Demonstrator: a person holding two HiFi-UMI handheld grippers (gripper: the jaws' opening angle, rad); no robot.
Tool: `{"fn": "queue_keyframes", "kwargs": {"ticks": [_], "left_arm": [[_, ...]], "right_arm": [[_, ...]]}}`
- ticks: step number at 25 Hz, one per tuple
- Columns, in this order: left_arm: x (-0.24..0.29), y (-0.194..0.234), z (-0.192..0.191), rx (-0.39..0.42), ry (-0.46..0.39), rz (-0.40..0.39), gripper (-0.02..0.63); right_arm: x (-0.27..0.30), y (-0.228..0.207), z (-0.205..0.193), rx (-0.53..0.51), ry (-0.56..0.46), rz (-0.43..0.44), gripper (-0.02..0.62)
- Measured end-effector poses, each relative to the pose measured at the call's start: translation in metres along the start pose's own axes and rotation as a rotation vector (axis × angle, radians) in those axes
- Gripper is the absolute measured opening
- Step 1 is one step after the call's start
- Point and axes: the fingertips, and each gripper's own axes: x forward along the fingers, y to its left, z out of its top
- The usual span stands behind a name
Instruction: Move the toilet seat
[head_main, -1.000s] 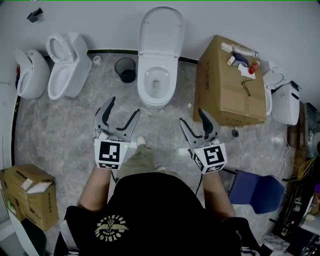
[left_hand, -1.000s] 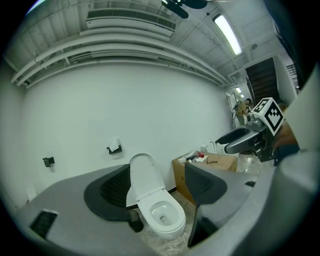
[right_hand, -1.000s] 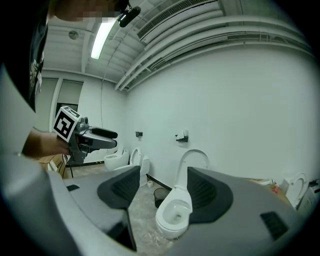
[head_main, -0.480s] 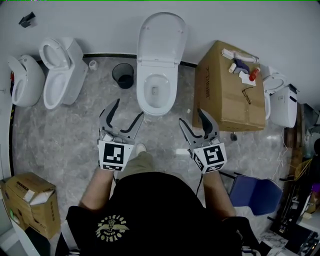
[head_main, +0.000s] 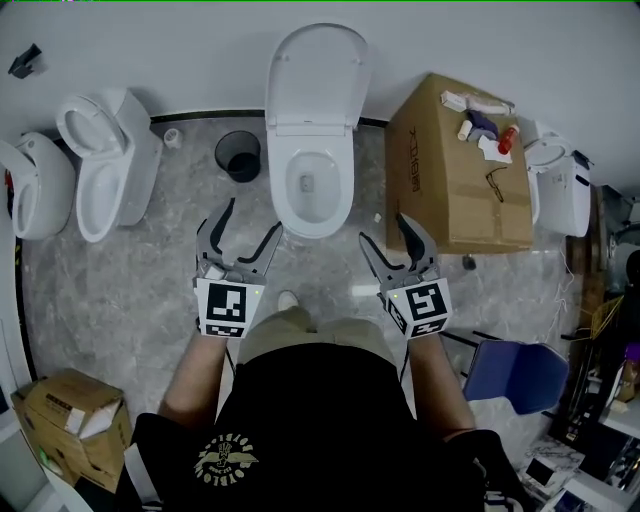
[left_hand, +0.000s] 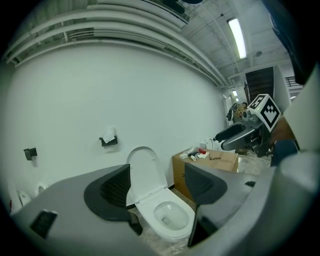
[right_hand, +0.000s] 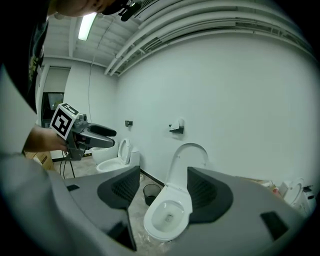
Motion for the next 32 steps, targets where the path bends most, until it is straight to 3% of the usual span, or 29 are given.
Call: {"fn": "queue_keyframes", "kwargs": {"ticks": [13,32], "left_arm": [[0.053,-0.008,-0.105,-0.021,0.162,-0.053,0.324],[0.148,-0.040,-0.223,-0.031,0.298,-0.101,0.324]], "right_arm": [[0.045,-0.017,-0.115,0.086,0.148,0.037,0.284],[0.130,-0.047,-0.224,0.109,0.235,0.141,0.284]]}}
